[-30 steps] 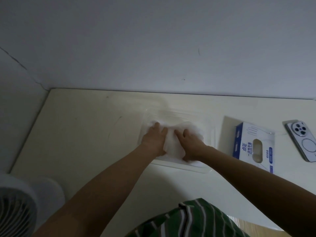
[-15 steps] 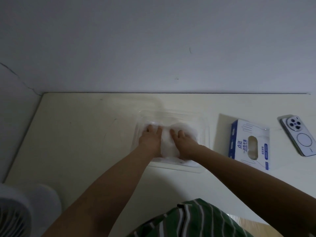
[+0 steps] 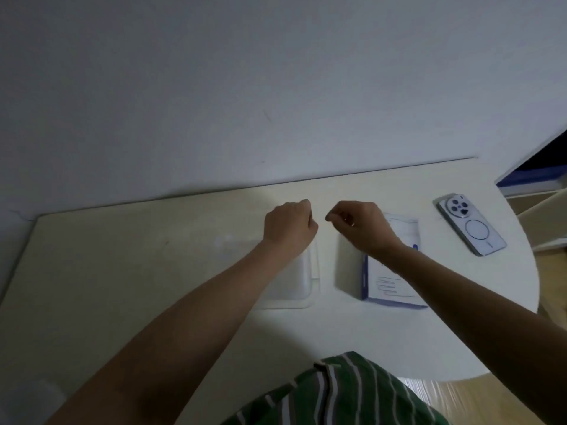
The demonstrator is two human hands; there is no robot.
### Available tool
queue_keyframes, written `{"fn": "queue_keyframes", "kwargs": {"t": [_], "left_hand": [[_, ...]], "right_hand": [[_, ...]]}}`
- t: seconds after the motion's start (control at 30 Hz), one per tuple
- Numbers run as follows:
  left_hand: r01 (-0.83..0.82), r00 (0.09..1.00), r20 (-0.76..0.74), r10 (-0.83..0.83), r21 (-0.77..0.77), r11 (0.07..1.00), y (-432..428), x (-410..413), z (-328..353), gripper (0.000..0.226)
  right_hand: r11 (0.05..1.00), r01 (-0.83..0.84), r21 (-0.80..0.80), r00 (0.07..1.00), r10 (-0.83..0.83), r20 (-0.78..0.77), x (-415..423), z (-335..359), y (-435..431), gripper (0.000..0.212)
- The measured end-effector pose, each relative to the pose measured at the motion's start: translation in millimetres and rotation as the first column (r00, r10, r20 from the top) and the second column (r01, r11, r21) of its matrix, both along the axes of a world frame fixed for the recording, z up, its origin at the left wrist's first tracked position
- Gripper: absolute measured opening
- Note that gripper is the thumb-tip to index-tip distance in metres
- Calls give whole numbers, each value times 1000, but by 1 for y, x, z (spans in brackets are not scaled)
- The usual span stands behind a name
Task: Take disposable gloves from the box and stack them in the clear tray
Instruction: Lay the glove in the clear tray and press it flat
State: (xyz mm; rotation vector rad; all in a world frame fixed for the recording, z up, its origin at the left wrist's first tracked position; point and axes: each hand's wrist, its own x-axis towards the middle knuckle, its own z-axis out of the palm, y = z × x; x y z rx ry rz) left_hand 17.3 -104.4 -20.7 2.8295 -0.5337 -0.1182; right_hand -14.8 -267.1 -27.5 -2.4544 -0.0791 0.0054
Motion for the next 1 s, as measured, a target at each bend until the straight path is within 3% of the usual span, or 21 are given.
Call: {"fn": "queue_keyframes", "kwargs": {"t": [0.13,0.27,0.47,0.6,0.73,0.87,1.0], "left_hand": [[136,987,-67,-146,-140,981,-47,-12,-4,11],[287,923,-244,-299,-83,954,-89,-20,-21,29],[353,854,-424,-301,47,935,-109,-23,-61,64],[367,870,-417,-262,194,910,-117,-25,-76,97],[363,888,-376,-263,223,905,-123,-23,-78,98],[351,891,-382,-246,236,906,-126,-25,-76,98],[350,890,-383,-246,229,908,-125,-25,-74,98]], "right_hand": [[980,106,-165,975,-135,-175,-21,-20,-54,16],[944,107,-311,933,-203,-296,-46,-41,-88,11],[865,20,-502,934,-195,-299,-54,-65,-91,20],[856,-3,-517,902,-221,-370,-47,-70,-93,25],[823,-58,-566,920,-176,-351,-45,-71,-98,29],[884,-39,-465,938,-128,-322,-43,-67,-106,14],[990,92,-103,990,-102,-99,-43,-57,-117,11]]}}
